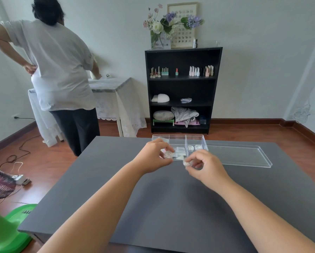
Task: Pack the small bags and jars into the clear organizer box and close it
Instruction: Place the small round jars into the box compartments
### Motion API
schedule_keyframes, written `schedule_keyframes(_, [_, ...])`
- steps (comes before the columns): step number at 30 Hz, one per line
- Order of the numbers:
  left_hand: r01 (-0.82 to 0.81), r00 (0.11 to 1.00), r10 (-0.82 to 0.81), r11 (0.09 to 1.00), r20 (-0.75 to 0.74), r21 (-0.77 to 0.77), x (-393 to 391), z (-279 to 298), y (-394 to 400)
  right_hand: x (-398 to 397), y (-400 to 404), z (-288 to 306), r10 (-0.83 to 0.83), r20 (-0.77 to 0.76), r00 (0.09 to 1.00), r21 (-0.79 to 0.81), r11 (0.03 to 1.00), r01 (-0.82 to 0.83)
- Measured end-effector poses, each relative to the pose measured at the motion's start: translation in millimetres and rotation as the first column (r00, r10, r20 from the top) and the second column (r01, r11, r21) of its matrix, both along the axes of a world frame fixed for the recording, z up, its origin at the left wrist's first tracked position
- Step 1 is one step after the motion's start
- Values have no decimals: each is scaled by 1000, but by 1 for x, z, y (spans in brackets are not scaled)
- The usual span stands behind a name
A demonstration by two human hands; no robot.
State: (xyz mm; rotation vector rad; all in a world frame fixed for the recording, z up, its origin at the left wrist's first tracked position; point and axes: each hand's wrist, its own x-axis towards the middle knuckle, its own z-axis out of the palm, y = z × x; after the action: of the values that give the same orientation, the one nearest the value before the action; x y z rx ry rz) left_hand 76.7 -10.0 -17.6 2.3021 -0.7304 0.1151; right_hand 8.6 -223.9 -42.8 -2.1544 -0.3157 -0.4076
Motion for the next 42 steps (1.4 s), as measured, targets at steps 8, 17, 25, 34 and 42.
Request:
schedule_keyframes(8, [-56, 997, 58, 998, 57, -41, 34, 22, -53, 46, -49, 35, -251, 59, 966, -64, 965, 255])
schedule_keyframes(17, [-64, 998, 60, 927, 23, 370, 71, 15, -105, 65, -68, 34, -346, 72, 936, -87, 932, 351])
schedule_keyframes(25, [30, 999, 4, 753, -51, 657, 85, 20, -130, 66, -75, 16, -332, -3, 943, -136, 935, 328])
schedule_keyframes(34, [139, 989, -48, 602, -138, 786, 82, 32, -137, 71, -72, 17, -303, 11, 953, -143, 943, 301])
schedule_keyframes(42, [131, 989, -65, 818, -136, 560, 76, 35, -112, 81, -70, 15, -274, -74, 959, -203, 945, 255])
